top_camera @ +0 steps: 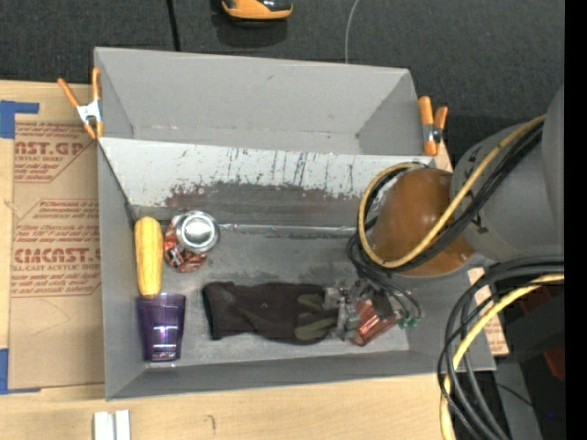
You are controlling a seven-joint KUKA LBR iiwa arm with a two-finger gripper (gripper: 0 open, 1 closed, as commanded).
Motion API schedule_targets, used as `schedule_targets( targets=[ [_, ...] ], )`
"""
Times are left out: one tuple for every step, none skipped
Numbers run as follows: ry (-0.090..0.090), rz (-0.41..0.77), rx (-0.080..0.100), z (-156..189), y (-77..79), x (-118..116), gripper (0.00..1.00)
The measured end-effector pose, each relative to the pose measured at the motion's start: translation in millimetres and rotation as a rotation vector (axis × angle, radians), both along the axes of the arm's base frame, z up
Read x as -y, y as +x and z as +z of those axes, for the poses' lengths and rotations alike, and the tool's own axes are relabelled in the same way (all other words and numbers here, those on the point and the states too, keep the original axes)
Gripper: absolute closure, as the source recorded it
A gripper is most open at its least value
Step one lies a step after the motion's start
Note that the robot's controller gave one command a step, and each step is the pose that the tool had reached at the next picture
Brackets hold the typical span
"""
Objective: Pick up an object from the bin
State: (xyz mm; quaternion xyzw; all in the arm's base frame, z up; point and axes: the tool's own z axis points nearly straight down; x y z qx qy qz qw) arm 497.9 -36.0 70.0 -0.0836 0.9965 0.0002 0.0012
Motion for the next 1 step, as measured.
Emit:
schedule_targets(
  targets=[
    [-0.001, 0.044, 0.003, 160.2, -5.5, -7.5, 1.0]
  ],
)
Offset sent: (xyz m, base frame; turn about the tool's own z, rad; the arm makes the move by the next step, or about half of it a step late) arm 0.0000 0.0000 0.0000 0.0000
